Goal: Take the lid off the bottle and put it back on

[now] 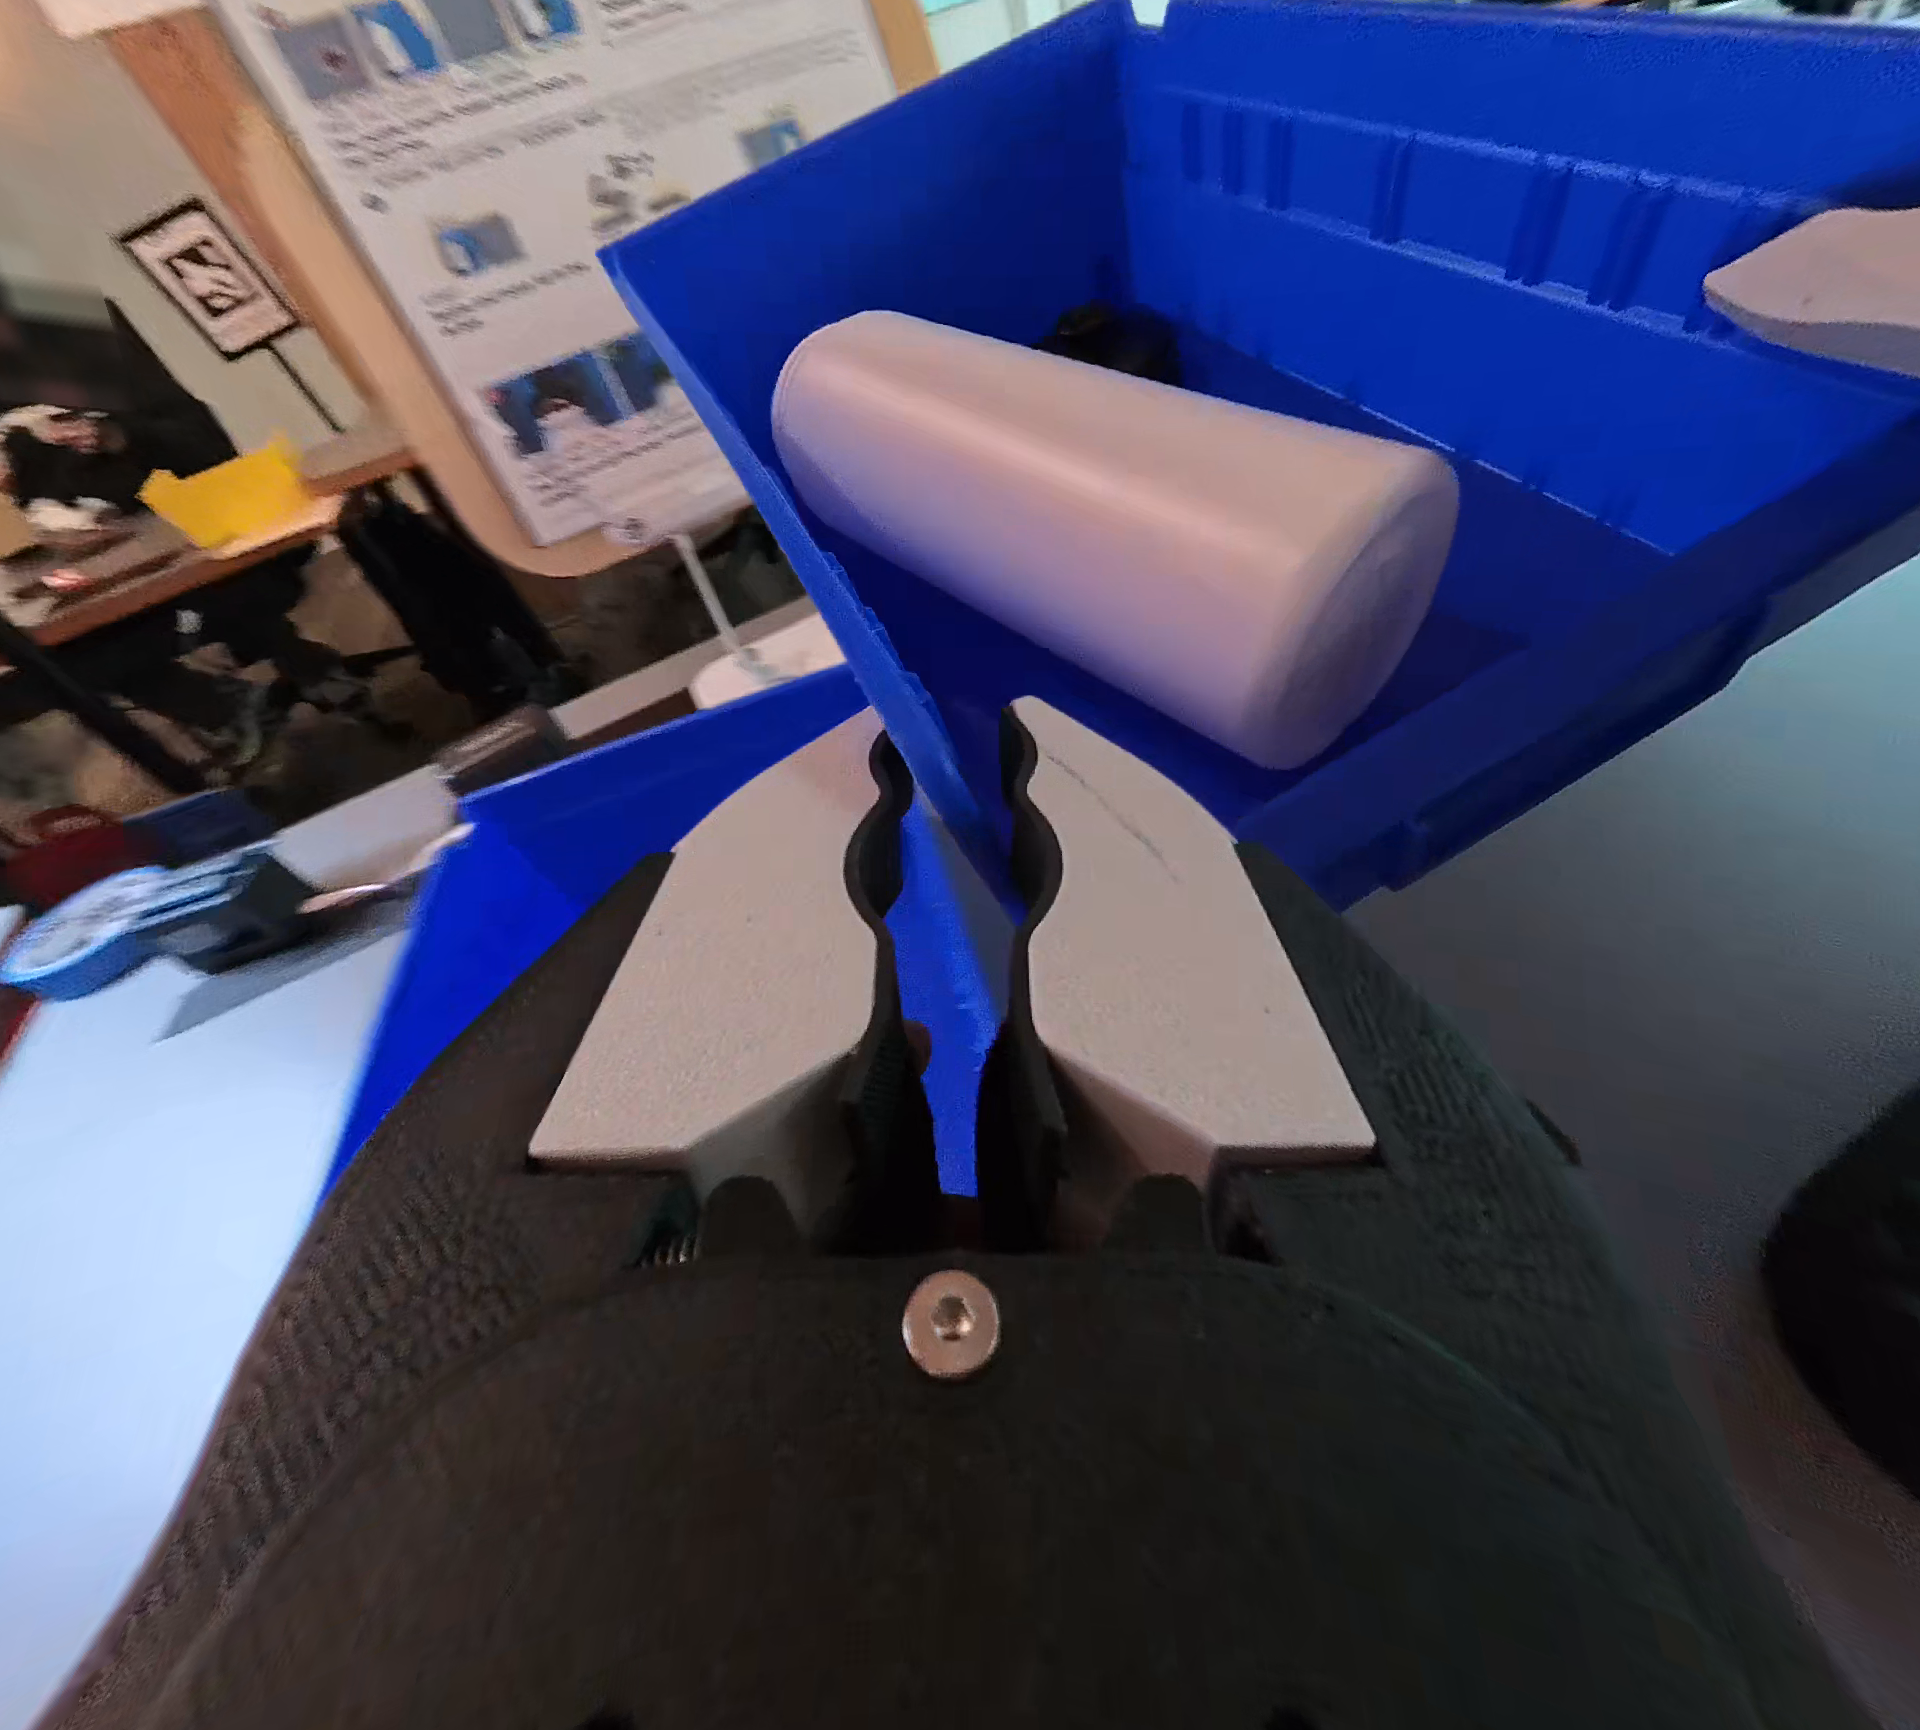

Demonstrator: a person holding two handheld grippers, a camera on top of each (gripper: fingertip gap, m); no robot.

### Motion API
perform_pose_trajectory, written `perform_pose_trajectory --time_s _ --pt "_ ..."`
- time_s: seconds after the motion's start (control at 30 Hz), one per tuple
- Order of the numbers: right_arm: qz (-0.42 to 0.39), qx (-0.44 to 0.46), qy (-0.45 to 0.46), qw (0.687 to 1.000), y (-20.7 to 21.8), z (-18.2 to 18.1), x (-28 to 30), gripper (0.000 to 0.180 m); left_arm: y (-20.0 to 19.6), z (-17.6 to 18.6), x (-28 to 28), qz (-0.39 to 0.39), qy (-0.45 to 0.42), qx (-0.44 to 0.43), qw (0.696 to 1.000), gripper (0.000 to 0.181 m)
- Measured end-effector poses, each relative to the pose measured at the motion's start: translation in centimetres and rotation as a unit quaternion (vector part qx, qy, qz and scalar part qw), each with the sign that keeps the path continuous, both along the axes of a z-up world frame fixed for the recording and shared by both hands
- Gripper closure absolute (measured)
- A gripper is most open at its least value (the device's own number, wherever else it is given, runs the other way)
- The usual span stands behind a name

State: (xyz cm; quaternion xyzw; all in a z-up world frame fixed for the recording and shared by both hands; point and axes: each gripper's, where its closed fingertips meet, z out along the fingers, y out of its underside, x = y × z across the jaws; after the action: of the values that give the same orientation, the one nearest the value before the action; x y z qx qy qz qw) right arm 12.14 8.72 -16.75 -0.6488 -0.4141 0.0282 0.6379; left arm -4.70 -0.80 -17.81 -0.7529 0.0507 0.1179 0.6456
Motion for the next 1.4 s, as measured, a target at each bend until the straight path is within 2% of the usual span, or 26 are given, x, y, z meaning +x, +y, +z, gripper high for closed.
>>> perform_pose_trajectory --time_s 0.1,0.23,0.4,0.57,0.73,1.0,1.23,1.4 --pt "0.058 0.004 0.023 0.998 -0.9 1.7 -4.8 0.171 -2.4 1.5 -3.9 0.05 0.02 0.006 0.999 0.165" --pt "0.141 -0.013 0.05 0.989 -3.4 2.1 -12.5 0.171 -7.3 1.8 -9.7 0.122 0.026 0.003 0.992 0.165" --pt "0.248 -0.016 0.063 0.967 -10.1 0.6 -22.3 0.169 -16.4 2.1 -16.4 0.214 0.018 0.017 0.977 0.164" --pt "0.345 -0.054 0.076 0.934 -17.7 -1.5 -31.1 0.17 -25.9 1.3 -20.9 0.305 0.046 -0.017 0.951 0.162" --pt "0.396 -0.066 0.069 0.913 -23.9 -4.2 -36.3 0.17 -32.5 -0.4 -23.7 0.364 0.073 -0.049 0.927 0.162" --pt "0.415 -0.093 0.039 0.904 -27.8 -10.3 -37.1 0.167 -35.5 -5.7 -25.7 0.388 0.069 -0.072 0.916 0.168" --pt "0.396 -0.113 0.0 0.911 -27.4 -14.0 -36.6 0.164 -34.4 -9.8 -27.2 0.378 0.027 -0.061 0.924 0.17" --pt "0.379 -0.11 -0.005 0.919 -26.2 -14.3 -36.2 0.165 -33.1 -11.6 -27.3 0.361 0.007 -0.053 0.931 0.17"
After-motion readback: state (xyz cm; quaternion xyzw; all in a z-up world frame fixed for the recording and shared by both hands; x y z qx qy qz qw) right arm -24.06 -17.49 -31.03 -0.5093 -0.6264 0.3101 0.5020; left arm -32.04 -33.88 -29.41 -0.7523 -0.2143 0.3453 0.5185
